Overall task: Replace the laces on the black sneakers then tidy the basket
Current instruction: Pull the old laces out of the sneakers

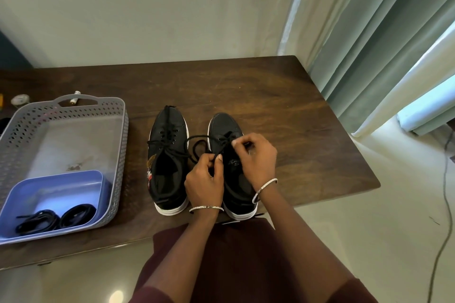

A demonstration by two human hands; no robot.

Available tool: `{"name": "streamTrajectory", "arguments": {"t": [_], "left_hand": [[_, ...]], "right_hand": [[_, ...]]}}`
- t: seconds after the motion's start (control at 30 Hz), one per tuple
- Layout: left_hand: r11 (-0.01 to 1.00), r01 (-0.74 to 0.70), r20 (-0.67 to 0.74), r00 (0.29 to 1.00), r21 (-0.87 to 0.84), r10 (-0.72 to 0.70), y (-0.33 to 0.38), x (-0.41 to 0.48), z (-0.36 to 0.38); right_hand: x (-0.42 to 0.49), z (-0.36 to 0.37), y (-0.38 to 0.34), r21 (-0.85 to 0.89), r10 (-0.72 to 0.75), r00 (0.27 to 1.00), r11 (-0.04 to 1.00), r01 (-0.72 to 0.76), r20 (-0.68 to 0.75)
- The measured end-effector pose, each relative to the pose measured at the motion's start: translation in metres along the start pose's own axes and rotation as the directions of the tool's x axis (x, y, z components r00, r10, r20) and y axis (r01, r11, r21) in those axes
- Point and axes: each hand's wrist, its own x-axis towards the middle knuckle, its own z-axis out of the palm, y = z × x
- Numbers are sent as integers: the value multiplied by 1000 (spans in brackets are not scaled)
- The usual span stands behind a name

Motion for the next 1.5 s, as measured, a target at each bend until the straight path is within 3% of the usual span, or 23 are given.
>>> {"name": "streamTrajectory", "arguments": {"t": [0.07, 0.1, 0.13, 0.17, 0.2, 0.27, 0.37, 0.47, 0.6, 0.67, 0.73, 0.8, 0.87, 0.9, 0.97, 1.03, 1.07, 1.13, 1.23, 1.3, 1.37, 1.43, 1.5], "left_hand": [[1000, 2, -1, 1000, -10, -2, 1, 0, 0], [1000, 3, -2, 1000, -12, -3, 0, 0, 0], [1000, 5, -2, 1000, -14, -5, 0, -1, 0], [1000, 9, -3, 1000, -16, -9, 0, -1, 0], [1000, 11, -2, 1000, -17, -11, 0, -1, 0], [1000, 10, 0, 1000, -15, -10, 0, -1, 1], [1000, 4, 0, 1000, -8, -4, -2, 0, 1], [1000, -7, -3, 1000, -6, 7, -2, 0, 1], [1000, 0, -1, 1000, -8, 0, -2, 0, 0], [1000, -3, -6, 1000, -10, 3, -2, 0, 0], [1000, 3, -5, 1000, -13, -3, -1, 0, 0], [1000, 12, -3, 1000, -12, -12, 0, 0, 1], [1000, 2, -1, 1000, -8, -2, 0, 0, 1], [1000, -2, -1, 1000, -9, 2, 0, 0, 0], [1000, -6, -5, 1000, -10, 6, 0, 0, 0], [1000, -8, -8, 1000, -6, 8, -1, 0, 1], [1000, -11, -8, 1000, -3, 11, 0, 0, 1], [1000, -21, -10, 1000, 5, 21, 0, 0, 0], [1000, -13, 0, 1000, 9, 13, -1, 1, 0], [1000, -10, 4, 1000, 9, 10, 0, 0, 0], [1000, -11, -1, 1000, 7, 11, 1, 0, -1], [1000, -12, -4, 1000, -2, 12, 0, 0, -1], [1000, -10, 1, 1000, -13, 10, 0, 0, -1]], "right_hand": [[4, -2, 6, 457, 445, 895, 800, -388, -19], [5, -4, 13, 534, 557, 830, 694, -482, 26], [5, -7, 15, 487, 599, 799, 683, -545, 53], [4, -11, 15, 348, 587, 809, 750, -563, 44], [1, -13, 14, 182, 516, 857, 842, -508, 6], [-8, -15, 8, -140, 203, 977, 968, -211, -68], [-14, -13, -7, -258, -190, 980, 946, 198, 53], [-14, -2, -9, -422, -300, 927, 828, 370, 226], [-9, 5, -8, -471, -346, 912, 781, 409, 219], [-6, 3, -9, -280, -215, 967, 928, 246, 137], [0, 2, -2, 76, 134, 990, 988, -131, -37], [5, -2, 10, 418, 510, 860, 789, -451, -33], [4, -9, 19, 483, 662, 741, 615, -623, 113], [2, -11, 21, 452, 668, 731, 614, -647, 140], [-2, -12, 17, 331, 560, 828, 775, -539, 36], [-7, -14, 4, 100, 256, 965, 963, -249, -63], [-9, -15, -5, -3, 93, 995, 996, -93, -36], [-10, -12, -14, -181, -119, 986, 974, 139, 114], [-11, -3, -15, -435, -270, 922, 821, 371, 276], [-10, 2, -13, -467, -310, 910, 785, 407, 274], [-8, 4, -9, -400, -266, 931, 847, 349, 249], [-6, 3, -5, -226, -143, 983, 960, 167, 118], [0, -1, -2, 31, 124, 989, 992, -122, -75]]}}
